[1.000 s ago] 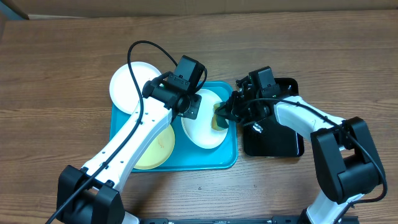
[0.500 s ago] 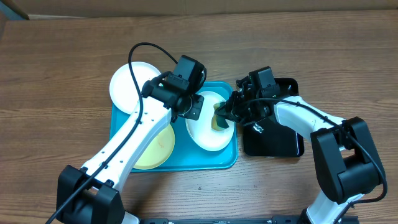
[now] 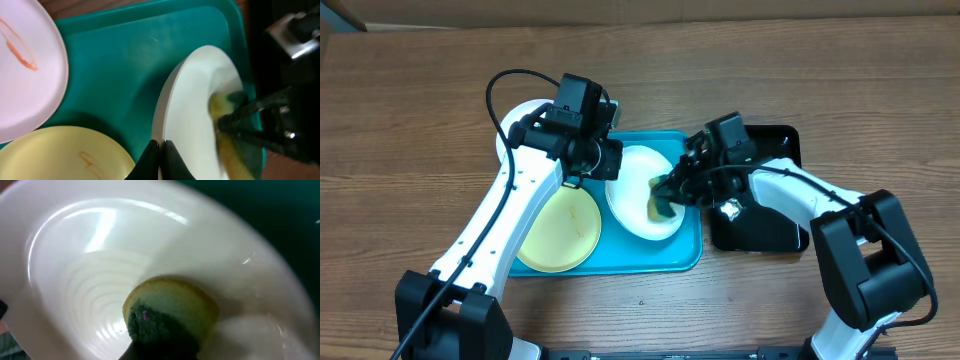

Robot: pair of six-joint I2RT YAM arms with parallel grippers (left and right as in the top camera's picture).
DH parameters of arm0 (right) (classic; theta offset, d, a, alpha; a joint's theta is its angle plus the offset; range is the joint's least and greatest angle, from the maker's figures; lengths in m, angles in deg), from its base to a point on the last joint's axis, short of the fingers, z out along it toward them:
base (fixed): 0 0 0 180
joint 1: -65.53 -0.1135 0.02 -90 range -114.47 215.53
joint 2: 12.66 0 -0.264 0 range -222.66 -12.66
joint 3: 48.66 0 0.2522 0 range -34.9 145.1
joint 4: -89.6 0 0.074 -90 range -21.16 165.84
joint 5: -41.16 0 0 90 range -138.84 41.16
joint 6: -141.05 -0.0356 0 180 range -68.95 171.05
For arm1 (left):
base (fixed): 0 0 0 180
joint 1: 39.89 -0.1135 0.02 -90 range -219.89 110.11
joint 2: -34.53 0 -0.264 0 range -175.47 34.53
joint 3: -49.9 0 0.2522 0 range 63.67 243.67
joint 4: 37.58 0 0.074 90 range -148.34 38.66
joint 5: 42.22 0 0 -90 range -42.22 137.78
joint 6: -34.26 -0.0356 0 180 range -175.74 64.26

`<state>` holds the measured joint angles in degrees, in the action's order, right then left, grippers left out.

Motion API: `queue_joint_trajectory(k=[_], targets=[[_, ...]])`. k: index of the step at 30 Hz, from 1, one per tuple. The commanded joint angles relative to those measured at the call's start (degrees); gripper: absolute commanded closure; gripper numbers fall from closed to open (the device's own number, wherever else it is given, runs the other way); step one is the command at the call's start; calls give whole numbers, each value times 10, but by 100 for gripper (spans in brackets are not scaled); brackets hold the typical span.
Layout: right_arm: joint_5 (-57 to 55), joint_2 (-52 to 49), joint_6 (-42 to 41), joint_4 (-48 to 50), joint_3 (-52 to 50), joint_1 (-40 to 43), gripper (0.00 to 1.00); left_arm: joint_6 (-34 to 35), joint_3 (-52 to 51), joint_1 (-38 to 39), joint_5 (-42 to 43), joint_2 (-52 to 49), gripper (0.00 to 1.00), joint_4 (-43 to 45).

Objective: Clean dirty plates on tray and stack at the side
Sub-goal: 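Return the sponge to the black tray with the right gripper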

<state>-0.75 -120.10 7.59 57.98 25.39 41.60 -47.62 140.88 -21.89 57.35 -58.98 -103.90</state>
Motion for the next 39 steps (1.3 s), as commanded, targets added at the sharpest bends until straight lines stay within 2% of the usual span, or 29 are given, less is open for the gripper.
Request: queue_joint_trajectory(k=[1, 5, 8, 13, 19, 23, 24, 27, 29, 31, 35, 39], targets=[[75, -1, -1, 6, -2, -14, 96, -17, -2, 1, 25, 18, 96, 0], [151, 0, -2, 62, -2, -10, 96, -17, -2, 1, 5, 18, 96, 0], [167, 0, -24, 102, 7, 10, 96, -18, -2, 1, -14, 18, 96, -4], [167, 0, -25, 101, 25, 51, 96, -18, -2, 1, -37, 18, 96, -19], [189, 10, 27, 96, 26, 78, 96, -15, -2, 7, -38, 14, 96, -20], [168, 34, 41, 77, 27, 86, 96, -3, -2, 12, -38, -1, 92, -24], [147, 42, 53, 60, 31, 87, 96, -2, -2, 12, -37, -7, 88, -26], [44, 62, 112, -47, 58, 96, 96, -2, -2, 12, -34, -27, 87, -29], [-52, 73, 160, -143, 91, 103, 96, -2, -2, 12, -32, -38, 79, -29], [-163, 78, 204, -240, 132, 109, 96, -2, -2, 12, -22, -49, 75, -29], [-365, 79, 214, -360, 183, 121, 96, -2, -2, 13, -4, -70, 69, -27], [-474, 75, 214, -405, 182, 136, 96, -1, -2, 14, 11, -100, 70, -25]])
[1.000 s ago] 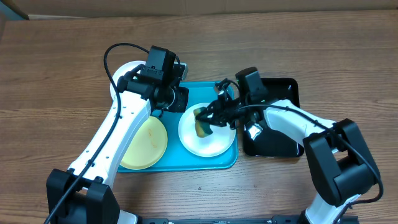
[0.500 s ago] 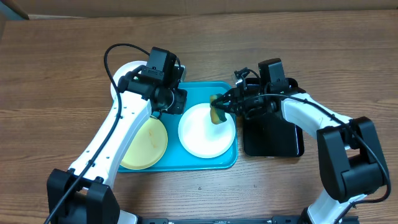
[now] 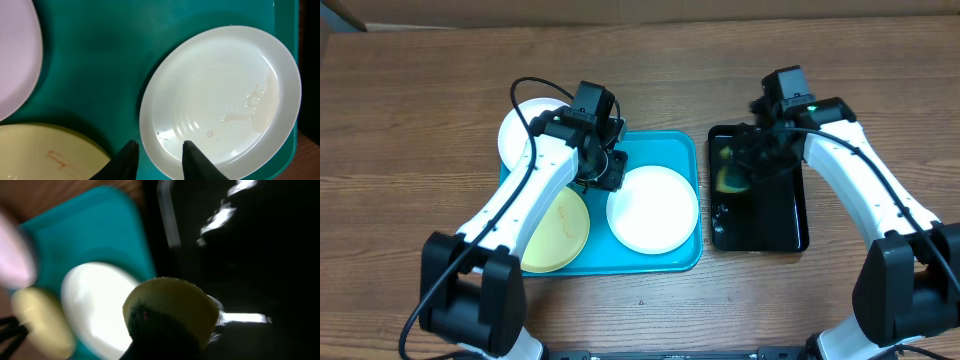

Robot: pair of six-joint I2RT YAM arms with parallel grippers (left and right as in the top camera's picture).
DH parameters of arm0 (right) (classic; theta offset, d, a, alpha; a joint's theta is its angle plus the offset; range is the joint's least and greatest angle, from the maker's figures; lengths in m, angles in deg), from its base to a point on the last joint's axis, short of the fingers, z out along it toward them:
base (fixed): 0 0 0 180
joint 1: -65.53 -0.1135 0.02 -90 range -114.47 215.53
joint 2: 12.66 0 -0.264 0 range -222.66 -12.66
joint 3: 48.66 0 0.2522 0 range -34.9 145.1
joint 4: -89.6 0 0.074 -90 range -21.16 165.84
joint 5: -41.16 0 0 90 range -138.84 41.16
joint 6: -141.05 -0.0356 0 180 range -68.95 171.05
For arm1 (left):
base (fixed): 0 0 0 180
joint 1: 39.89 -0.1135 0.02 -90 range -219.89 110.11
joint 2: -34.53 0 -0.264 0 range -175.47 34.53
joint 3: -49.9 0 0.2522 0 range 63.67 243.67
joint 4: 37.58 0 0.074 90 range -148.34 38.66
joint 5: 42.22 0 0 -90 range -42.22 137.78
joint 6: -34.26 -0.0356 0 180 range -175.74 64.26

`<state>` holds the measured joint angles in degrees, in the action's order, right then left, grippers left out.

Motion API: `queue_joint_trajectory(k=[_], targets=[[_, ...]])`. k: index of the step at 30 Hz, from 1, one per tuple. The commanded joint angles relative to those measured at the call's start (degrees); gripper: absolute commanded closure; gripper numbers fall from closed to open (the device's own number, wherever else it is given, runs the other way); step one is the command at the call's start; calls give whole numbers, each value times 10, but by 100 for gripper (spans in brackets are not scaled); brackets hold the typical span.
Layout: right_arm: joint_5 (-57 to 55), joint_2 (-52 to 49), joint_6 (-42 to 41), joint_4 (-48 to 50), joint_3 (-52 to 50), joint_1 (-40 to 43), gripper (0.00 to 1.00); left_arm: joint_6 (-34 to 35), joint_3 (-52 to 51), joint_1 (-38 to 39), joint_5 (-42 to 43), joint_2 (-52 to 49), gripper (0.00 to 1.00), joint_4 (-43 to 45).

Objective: Clean dirty plates on tray and stack at the side
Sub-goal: 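Return the sponge to the black tray with the right gripper, then lift the cleaned white plate off the blue tray with the left gripper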

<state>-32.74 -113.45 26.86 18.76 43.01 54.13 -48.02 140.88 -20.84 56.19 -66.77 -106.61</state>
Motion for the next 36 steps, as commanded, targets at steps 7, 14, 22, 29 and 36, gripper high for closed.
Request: queue_joint_trajectory(k=[7, 14, 22, 29, 36], targets=[[-185, 4, 19, 0, -37, 28, 96, 4, -2, 16, 17, -82, 77, 5], [-186, -3, 19, 61, -94, 29, 87, 17, -2, 16, -14, -102, 72, 13], [-186, -15, 19, 108, -139, 29, 69, 17, -2, 16, -17, -104, 69, 14], [-186, -15, 19, 127, -157, 29, 41, 17, -2, 16, -60, -105, 66, 15], [-186, -15, 19, 128, -160, 29, 0, 26, -2, 16, -65, -111, 66, 18]])
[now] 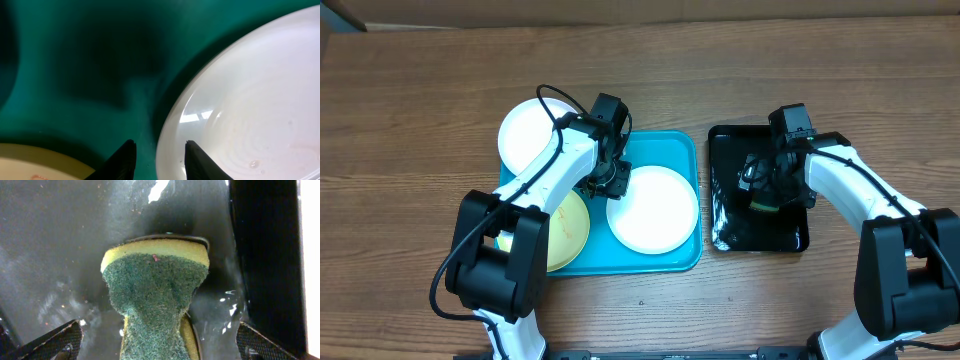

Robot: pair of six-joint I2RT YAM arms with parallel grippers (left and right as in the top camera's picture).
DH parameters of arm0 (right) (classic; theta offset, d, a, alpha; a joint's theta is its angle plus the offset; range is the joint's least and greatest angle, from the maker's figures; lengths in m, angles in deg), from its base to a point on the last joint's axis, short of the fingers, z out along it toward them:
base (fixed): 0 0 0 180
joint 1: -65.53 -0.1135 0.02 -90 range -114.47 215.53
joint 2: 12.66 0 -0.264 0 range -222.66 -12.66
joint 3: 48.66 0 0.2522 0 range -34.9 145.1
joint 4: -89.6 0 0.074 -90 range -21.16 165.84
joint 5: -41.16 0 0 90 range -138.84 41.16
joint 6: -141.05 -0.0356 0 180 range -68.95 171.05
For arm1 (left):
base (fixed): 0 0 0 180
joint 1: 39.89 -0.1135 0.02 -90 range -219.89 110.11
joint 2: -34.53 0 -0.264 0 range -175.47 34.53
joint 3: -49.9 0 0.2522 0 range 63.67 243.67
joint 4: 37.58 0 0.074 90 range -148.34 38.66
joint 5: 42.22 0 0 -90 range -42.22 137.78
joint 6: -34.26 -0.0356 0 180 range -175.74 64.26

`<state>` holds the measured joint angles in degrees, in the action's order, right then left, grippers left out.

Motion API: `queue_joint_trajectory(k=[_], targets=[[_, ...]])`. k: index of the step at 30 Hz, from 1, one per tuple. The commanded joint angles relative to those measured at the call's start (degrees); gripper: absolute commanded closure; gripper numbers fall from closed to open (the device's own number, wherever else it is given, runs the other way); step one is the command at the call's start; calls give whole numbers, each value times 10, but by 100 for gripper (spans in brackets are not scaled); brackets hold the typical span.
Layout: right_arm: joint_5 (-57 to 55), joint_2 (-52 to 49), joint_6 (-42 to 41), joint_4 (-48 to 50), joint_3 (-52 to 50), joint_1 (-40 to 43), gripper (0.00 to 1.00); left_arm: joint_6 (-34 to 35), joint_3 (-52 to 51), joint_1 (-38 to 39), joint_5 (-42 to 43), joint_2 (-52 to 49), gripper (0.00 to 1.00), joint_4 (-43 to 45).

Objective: Clean dirty plates on tray and stack at the side
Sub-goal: 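Lift the cleaned white plate off the blue tray with the left gripper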

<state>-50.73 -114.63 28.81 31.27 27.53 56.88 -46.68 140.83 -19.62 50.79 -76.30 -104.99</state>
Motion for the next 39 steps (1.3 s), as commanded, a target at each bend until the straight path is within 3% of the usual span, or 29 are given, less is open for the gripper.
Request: queue_joint_trajectory(k=[1, 14, 17, 21, 25, 31, 39], targets=[[-6, -3, 0, 4, -5, 2, 0, 13, -2, 4, -10, -15, 66, 2], [-6, -3, 0, 7, -5, 2, 0, 35, -31, 5, -4, -16, 67, 29], [-6, -3, 0, 7, -5, 2, 0, 45, -50, 5, -4, -16, 76, 43], [-6, -3, 0, 7, -5, 2, 0, 45, -54, 5, -4, -16, 96, 48], [-6, -3, 0, 7, -5, 2, 0, 33, -34, 5, -8, -14, 96, 27], [-6, -3, 0, 7, -5, 2, 0, 44, 12, 9, -89, 43, 96, -8], [-6, -3, 0, 7, -5, 2, 0, 71, 16, 67, -256, 186, 96, -35]])
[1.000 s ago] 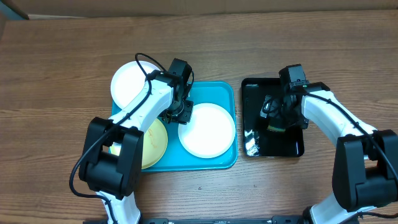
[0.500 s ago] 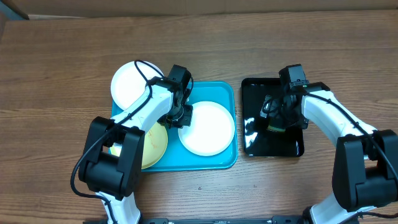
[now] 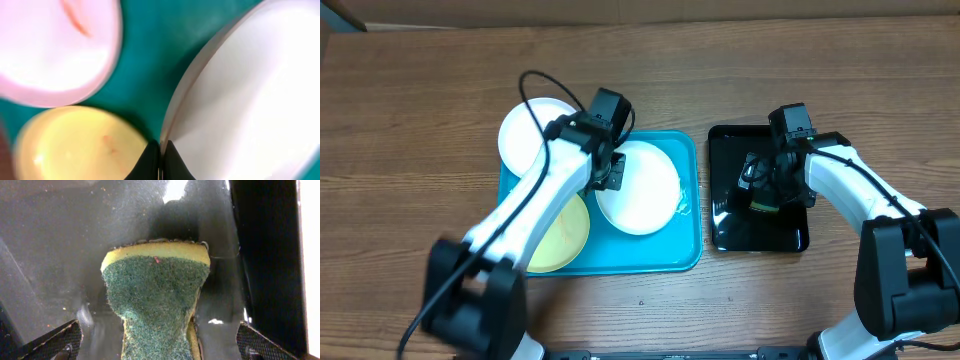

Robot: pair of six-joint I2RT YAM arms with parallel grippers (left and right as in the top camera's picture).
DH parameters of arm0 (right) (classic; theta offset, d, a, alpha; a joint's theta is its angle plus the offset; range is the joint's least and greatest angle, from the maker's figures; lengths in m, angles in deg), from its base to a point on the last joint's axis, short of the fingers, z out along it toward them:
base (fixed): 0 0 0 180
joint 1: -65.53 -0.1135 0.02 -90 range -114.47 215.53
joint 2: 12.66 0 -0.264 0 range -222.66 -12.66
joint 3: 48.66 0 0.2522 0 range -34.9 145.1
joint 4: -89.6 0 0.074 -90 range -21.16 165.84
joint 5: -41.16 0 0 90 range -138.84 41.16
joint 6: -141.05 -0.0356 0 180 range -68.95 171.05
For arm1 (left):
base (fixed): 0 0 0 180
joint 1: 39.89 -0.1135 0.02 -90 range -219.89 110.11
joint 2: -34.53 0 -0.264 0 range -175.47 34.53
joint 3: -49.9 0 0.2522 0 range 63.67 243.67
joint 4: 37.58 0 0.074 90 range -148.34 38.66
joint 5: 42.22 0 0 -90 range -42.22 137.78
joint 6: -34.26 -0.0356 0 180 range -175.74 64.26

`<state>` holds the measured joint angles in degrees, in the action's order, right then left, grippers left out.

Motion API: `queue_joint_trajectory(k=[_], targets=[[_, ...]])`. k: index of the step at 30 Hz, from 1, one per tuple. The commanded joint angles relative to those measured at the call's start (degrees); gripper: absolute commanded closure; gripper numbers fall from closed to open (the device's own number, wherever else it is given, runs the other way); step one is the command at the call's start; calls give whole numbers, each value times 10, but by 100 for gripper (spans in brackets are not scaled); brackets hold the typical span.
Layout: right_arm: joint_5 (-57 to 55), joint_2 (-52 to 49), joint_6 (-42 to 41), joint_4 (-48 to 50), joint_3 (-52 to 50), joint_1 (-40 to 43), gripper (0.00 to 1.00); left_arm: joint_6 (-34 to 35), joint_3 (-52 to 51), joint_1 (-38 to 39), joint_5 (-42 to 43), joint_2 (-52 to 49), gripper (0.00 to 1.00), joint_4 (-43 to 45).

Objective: Clean dirty plates on tray and stack at the side
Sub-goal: 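Lift the cleaned white plate off the blue tray with the left gripper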

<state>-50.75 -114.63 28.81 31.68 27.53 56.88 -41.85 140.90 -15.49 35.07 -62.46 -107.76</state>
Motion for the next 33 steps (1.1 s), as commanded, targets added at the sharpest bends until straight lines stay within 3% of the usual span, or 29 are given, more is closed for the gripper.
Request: queue_joint_trajectory(k=[1, 11, 15, 22, 33], targets=[[-6, -3, 0, 3, -5, 2, 0, 28, 15, 38, -127, 58, 96, -14], [-6, -3, 0, 3, -5, 2, 0, 89, 13, 204, -430, 57, 96, -94], [-6, -3, 0, 3, -5, 2, 0, 110, 13, 249, -506, 47, 96, -116], [-6, -3, 0, 3, -5, 2, 0, 134, 13, 293, -553, 45, 96, -125], [-6, -3, 0, 3, -5, 2, 0, 153, 13, 293, -553, 45, 96, -122]])
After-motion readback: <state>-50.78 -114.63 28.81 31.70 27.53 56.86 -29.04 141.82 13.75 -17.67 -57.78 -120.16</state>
